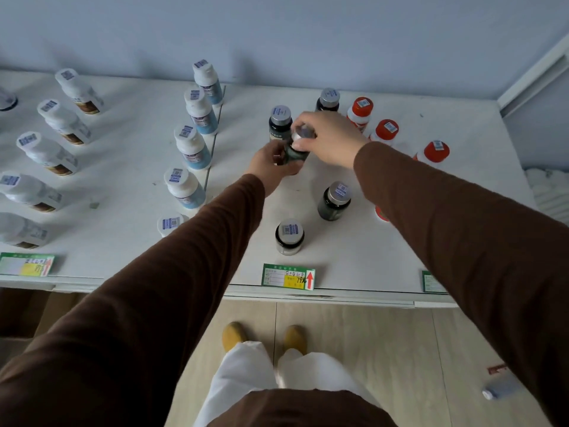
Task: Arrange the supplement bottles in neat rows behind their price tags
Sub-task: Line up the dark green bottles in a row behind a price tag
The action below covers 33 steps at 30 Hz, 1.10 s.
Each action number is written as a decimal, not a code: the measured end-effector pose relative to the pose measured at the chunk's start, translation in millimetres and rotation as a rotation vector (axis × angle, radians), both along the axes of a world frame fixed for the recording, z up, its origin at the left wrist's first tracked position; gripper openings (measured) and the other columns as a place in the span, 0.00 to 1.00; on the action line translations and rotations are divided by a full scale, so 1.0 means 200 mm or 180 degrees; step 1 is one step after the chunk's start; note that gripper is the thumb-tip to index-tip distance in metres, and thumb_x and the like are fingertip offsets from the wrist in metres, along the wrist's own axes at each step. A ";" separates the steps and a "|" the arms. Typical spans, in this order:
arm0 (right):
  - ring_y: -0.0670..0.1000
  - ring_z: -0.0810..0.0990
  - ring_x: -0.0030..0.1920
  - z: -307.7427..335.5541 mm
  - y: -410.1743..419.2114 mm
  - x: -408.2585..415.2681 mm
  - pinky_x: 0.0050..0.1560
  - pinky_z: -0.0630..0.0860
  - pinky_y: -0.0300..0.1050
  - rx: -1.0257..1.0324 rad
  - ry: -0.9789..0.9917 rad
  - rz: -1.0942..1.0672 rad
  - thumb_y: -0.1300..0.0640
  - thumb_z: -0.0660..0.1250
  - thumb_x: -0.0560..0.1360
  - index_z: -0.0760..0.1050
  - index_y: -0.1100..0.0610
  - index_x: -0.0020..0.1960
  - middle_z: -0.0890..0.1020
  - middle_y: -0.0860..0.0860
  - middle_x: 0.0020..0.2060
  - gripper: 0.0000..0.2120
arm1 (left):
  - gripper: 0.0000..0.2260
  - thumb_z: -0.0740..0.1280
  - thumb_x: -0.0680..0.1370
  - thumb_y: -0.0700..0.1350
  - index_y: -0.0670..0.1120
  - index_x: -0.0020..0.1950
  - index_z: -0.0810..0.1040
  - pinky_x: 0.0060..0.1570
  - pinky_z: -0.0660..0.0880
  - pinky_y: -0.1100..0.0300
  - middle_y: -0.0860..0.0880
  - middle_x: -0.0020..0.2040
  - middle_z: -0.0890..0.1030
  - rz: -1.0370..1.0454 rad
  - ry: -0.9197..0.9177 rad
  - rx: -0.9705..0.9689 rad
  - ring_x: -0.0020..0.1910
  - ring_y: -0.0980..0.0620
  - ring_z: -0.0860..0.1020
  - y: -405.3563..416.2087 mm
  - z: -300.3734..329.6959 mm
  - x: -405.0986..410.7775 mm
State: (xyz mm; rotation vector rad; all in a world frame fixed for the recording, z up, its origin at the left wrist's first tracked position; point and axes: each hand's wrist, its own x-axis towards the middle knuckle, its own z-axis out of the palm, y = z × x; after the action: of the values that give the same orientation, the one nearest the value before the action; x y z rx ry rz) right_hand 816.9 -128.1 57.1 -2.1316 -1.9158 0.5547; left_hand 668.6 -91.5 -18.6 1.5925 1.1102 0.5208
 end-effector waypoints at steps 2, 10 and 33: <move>0.50 0.79 0.42 0.06 -0.01 0.03 0.38 0.71 0.41 0.0103 0.0589 -0.0291 0.42 0.69 0.74 0.79 0.52 0.57 0.81 0.48 0.44 0.17 | 0.14 0.71 0.76 0.43 0.42 0.60 0.76 0.51 0.77 0.59 0.46 0.49 0.79 -0.0160 -0.0762 -0.0518 0.47 0.50 0.78 -0.02 0.06 -0.07; 0.49 0.75 0.32 0.17 -0.08 -0.02 0.38 0.70 0.47 0.0290 0.1542 -0.0693 0.30 0.68 0.68 0.78 0.58 0.40 0.78 0.49 0.30 0.29 | 0.21 0.56 0.83 0.49 0.36 0.69 0.70 0.56 0.79 0.56 0.37 0.59 0.78 -0.0502 -0.2043 -0.2130 0.52 0.43 0.81 -0.10 0.22 -0.25; 0.57 0.78 0.56 -0.04 -0.27 -0.15 0.52 0.73 0.49 0.0035 -0.0503 0.0989 0.54 0.70 0.76 0.74 0.51 0.67 0.77 0.54 0.57 0.20 | 0.23 0.73 0.73 0.46 0.47 0.65 0.71 0.57 0.70 0.51 0.44 0.59 0.76 -0.1136 0.2523 0.2216 0.59 0.43 0.72 0.00 0.22 -0.27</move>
State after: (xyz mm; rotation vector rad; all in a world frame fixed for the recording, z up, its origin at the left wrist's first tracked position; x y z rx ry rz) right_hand 787.4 -182.0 49.0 -1.9332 -2.3520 0.4386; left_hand 613.8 -91.0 25.4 2.6852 1.2207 -0.0081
